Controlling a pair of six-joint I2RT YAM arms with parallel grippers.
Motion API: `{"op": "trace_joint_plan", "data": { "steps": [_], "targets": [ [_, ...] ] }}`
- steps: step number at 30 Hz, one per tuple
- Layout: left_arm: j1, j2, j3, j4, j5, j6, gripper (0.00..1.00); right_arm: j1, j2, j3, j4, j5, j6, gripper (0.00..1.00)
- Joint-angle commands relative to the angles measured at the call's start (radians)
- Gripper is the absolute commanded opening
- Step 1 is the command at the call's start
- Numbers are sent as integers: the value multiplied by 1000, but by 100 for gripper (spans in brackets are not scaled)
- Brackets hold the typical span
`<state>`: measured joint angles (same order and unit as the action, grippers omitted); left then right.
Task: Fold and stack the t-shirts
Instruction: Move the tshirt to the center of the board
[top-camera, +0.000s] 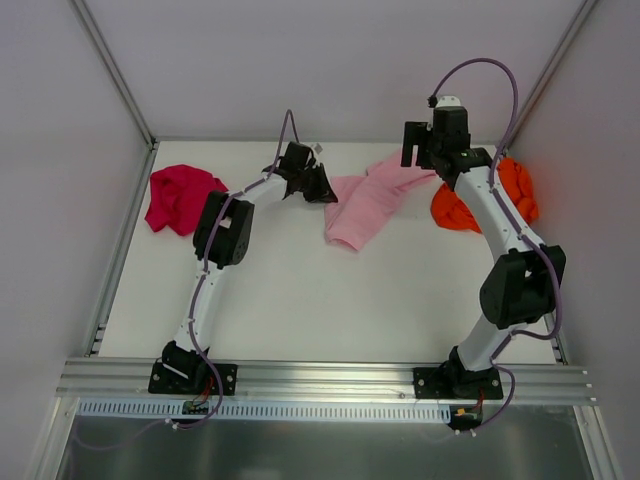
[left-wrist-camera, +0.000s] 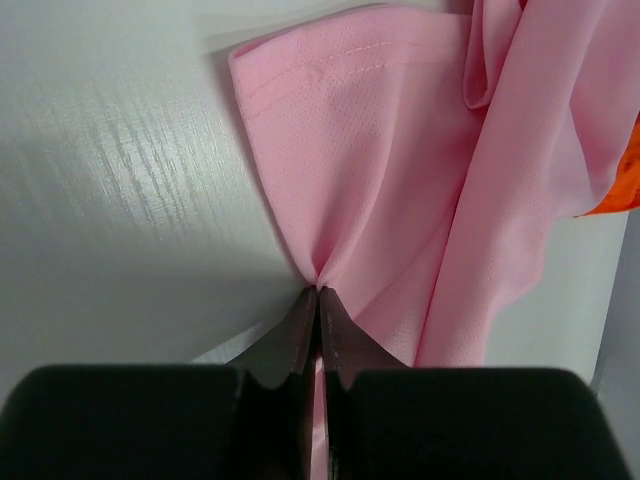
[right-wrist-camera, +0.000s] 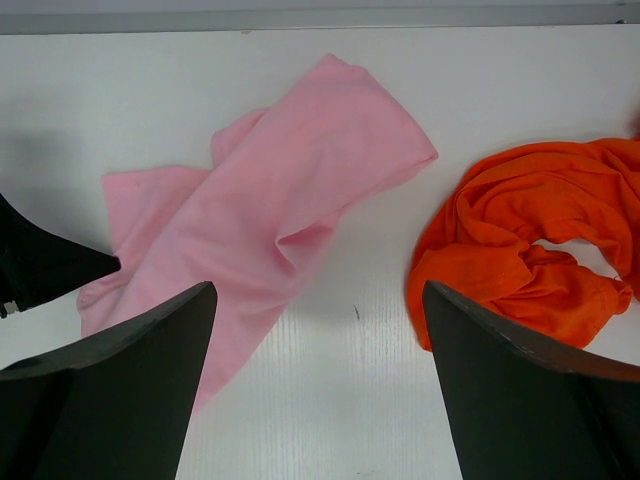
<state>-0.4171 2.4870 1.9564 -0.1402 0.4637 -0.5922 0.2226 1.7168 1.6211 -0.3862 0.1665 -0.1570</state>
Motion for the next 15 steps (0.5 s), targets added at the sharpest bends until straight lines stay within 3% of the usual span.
{"op": "trace_joint_plan", "data": {
  "steps": [1,10,15],
  "targets": [
    [1,-71,-71,-24,-42,11,0,1,-62,-13,41,-4,11,90],
    [0,-431,-511,230,-259,48,0,1,81,72,-19,-38,11,90],
    [-17,-607,-652,258,-315,81,0,3,159,103,-13,-108,30,90]
  ]
}}
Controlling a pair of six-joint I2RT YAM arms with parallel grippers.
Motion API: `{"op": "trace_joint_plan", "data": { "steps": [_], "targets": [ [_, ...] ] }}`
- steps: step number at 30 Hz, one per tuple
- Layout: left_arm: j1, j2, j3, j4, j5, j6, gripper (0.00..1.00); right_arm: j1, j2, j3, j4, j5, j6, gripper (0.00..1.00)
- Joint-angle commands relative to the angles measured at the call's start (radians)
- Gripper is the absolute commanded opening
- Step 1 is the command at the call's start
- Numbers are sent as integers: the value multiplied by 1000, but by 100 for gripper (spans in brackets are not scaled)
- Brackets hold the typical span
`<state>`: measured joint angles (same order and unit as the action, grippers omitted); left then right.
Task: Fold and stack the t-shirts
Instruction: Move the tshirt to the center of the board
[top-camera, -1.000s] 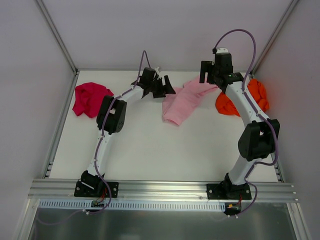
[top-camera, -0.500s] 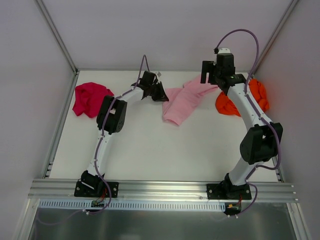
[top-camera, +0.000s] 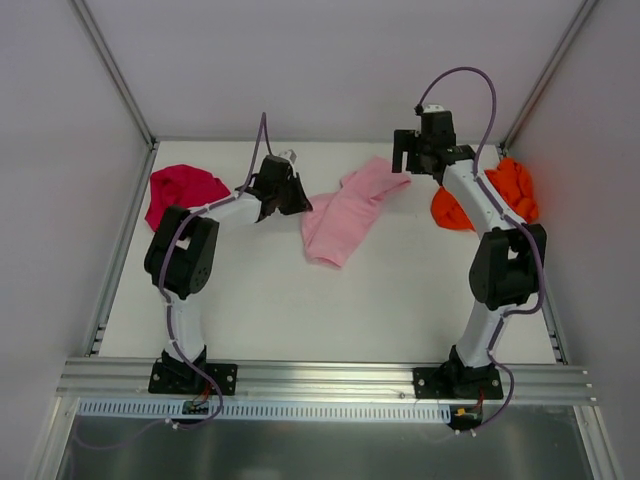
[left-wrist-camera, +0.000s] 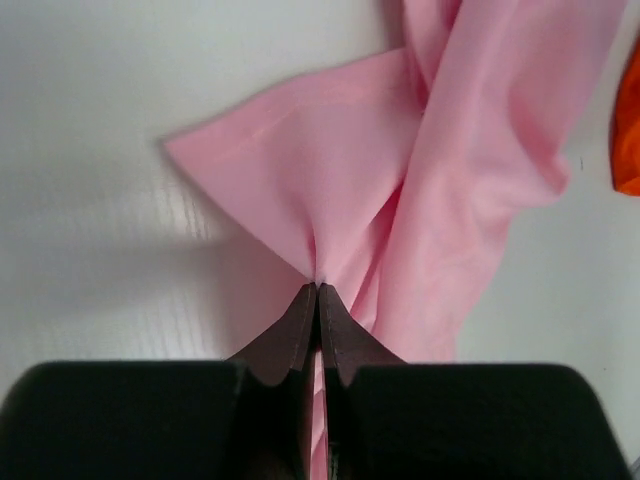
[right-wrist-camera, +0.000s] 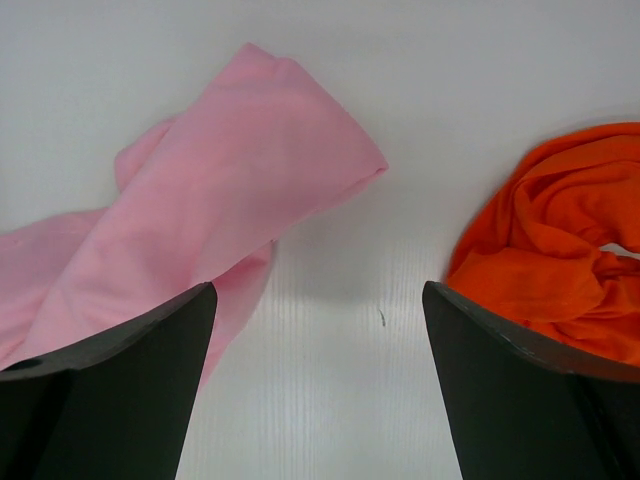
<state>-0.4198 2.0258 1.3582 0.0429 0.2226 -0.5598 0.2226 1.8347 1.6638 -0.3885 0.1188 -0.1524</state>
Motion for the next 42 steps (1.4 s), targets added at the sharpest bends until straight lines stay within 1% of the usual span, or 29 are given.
{"op": "trace_joint_plan", "data": {
  "steps": [1,2,5,6,8,9,14,20,22,25,27,28,29,31,33,35,36,37,38,39,40,42],
  "targets": [
    [-22,-174,-73,71,-94,67,0,3,53,69,-15,-77,27,89],
    [-30,-230,-94,68,-106,73,0,3,67,85,-24,-106,28,89],
    [-50,-317,-188,77,-124,81,0,7,122,137,-50,-154,33,88],
    [-53,-372,-214,87,-126,78,0,12,135,151,-56,-175,31,87],
    [-66,-427,-280,87,-143,84,0,18,175,185,-76,-186,21,86],
    [-74,-479,-309,87,-166,87,0,27,187,197,-96,-192,14,86],
    [-132,-578,-359,75,-146,130,0,60,274,296,-153,-209,-19,86],
    [-310,-774,-433,75,-207,192,0,80,350,349,-174,-194,-35,86],
    [-364,-823,-436,66,-178,215,0,78,359,358,-173,-194,-29,86],
    [-410,-846,-450,58,-129,238,0,80,359,378,-179,-174,-26,86],
    [-419,-857,-481,70,-100,238,0,80,357,387,-185,-165,-27,85],
    [-419,-860,-494,87,-74,236,0,80,354,390,-187,-163,-26,85],
    [-419,-863,-517,119,-1,236,0,80,353,390,-187,-165,-26,85],
    [-424,-854,-528,149,101,250,0,81,354,390,-188,-162,-26,85],
    [-441,-834,-530,155,124,256,0,81,359,390,-191,-159,-27,85],
    [-441,-813,-536,178,152,265,11,84,359,386,-191,-154,-30,85],
    [-442,-803,-544,192,203,268,23,83,359,384,-193,-154,-30,85],
    [-442,-797,-548,207,221,273,43,84,359,384,-194,-153,-32,85],
    [-444,-785,-557,221,224,274,76,86,357,384,-196,-151,-33,85],
    [-448,-779,-559,233,215,281,88,86,354,384,-197,-151,-35,85],
    [-448,-770,-558,233,199,282,99,86,353,384,-197,-151,-35,85],
    [-448,-734,-536,194,143,284,99,87,347,384,-199,-150,-38,85]
  ]
}}
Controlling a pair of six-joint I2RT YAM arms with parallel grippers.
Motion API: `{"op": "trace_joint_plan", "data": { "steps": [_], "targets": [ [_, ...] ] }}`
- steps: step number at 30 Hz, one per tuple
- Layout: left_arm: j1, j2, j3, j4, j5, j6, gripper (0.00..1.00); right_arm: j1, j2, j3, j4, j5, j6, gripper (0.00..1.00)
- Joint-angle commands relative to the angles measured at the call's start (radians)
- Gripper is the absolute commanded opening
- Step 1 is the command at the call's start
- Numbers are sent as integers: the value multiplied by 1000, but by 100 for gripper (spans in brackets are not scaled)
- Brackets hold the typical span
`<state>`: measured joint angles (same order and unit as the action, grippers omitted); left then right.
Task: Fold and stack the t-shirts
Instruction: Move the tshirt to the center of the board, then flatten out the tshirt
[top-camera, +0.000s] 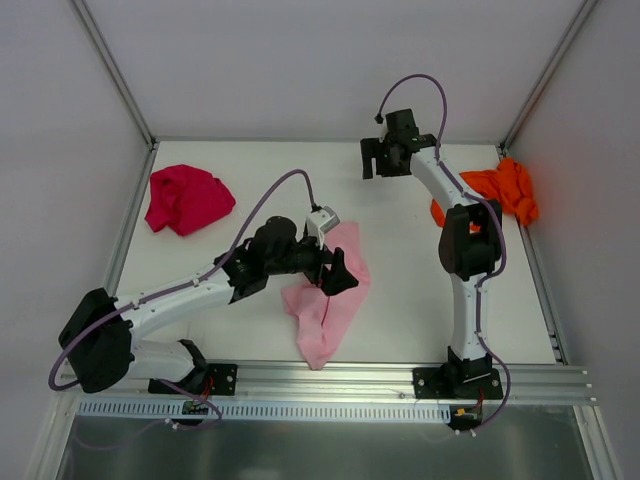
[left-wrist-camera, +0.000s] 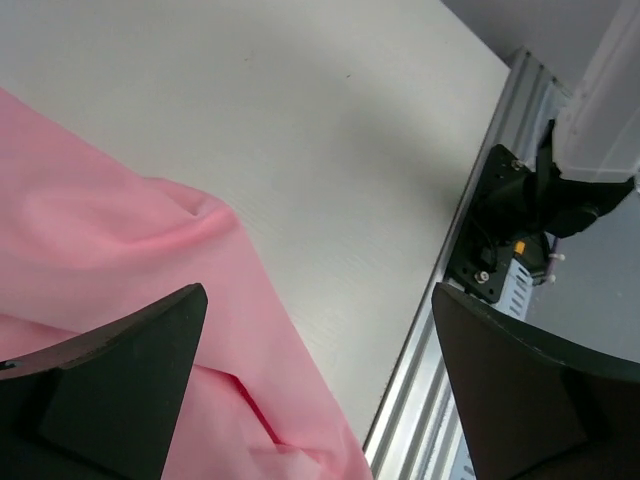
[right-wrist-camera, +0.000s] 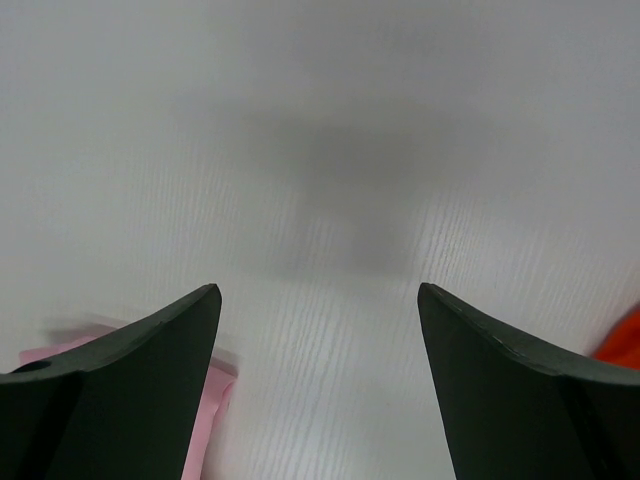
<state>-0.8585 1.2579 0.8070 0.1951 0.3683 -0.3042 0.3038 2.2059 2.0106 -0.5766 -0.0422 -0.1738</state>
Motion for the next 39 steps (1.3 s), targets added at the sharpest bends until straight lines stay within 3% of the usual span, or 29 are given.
{"op": "trace_joint_plan", "data": {
  "steps": [1,4,11,16,24,28,32,39],
  "targets": [
    [-10,72,43,18,-100,22,99,8,-26,37,-12,11,-19,85],
    [-10,177,99,-84,-306,-12,99,11,-31,33,-15,11,-21,85],
    [-5,423,254,-201,-598,-78,99,35,-69,7,-28,19,-47,85],
    [36,521,287,-221,-598,-121,99,20,-117,-1,-38,113,-33,85],
    [53,400,195,-273,-842,-188,99,0,-137,-6,-48,120,-4,84],
    [101,403,156,-313,-874,-248,99,4,-141,-44,-26,76,22,83],
    [220,377,110,-287,-789,-256,99,15,-213,-148,33,61,31,83],
    [216,278,153,-339,-701,-193,99,31,-395,-360,145,16,57,83]
  ]
}}
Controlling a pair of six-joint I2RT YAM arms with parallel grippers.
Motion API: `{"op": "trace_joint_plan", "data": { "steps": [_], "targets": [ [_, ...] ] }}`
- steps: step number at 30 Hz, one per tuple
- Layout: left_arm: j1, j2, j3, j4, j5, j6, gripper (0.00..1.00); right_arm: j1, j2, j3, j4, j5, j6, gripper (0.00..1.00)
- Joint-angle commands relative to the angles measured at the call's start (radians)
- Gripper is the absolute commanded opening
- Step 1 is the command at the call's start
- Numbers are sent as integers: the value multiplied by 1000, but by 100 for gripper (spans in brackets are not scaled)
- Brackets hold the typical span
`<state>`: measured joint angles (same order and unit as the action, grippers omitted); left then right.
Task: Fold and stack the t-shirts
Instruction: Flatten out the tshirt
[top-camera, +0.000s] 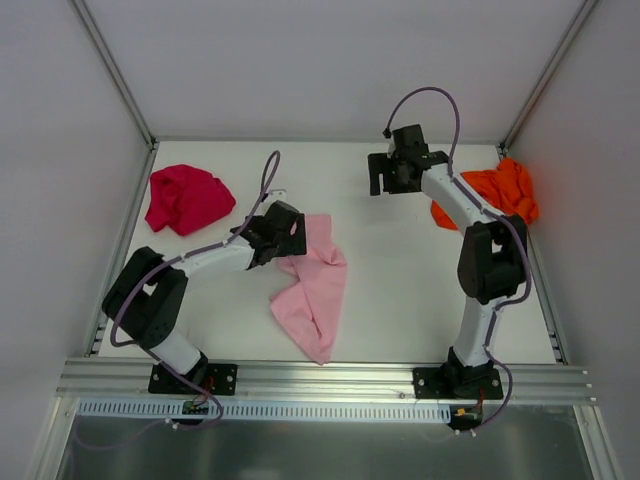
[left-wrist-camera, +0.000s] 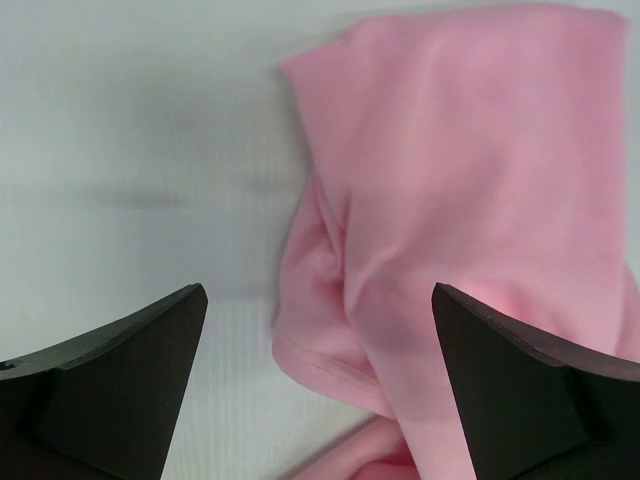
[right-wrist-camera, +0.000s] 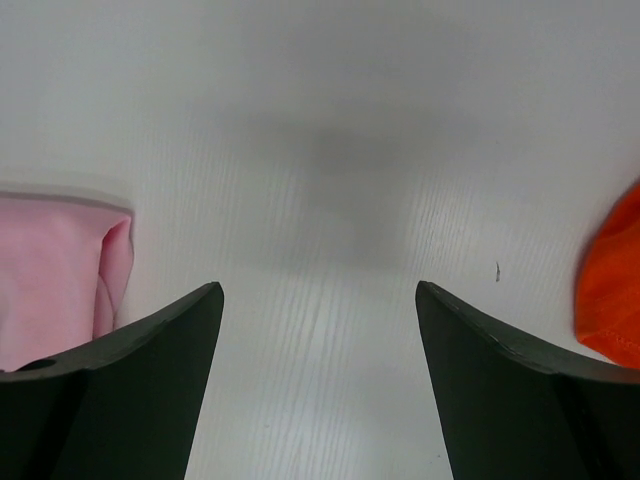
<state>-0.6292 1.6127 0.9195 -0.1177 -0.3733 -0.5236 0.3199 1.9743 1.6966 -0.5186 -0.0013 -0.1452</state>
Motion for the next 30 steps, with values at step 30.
{"op": "trace_joint_plan", "data": {
  "steps": [30],
  "targets": [
    [146,300,458,-134,253,43,72,611,-947,-833,252,349,275,79]
  ]
}}
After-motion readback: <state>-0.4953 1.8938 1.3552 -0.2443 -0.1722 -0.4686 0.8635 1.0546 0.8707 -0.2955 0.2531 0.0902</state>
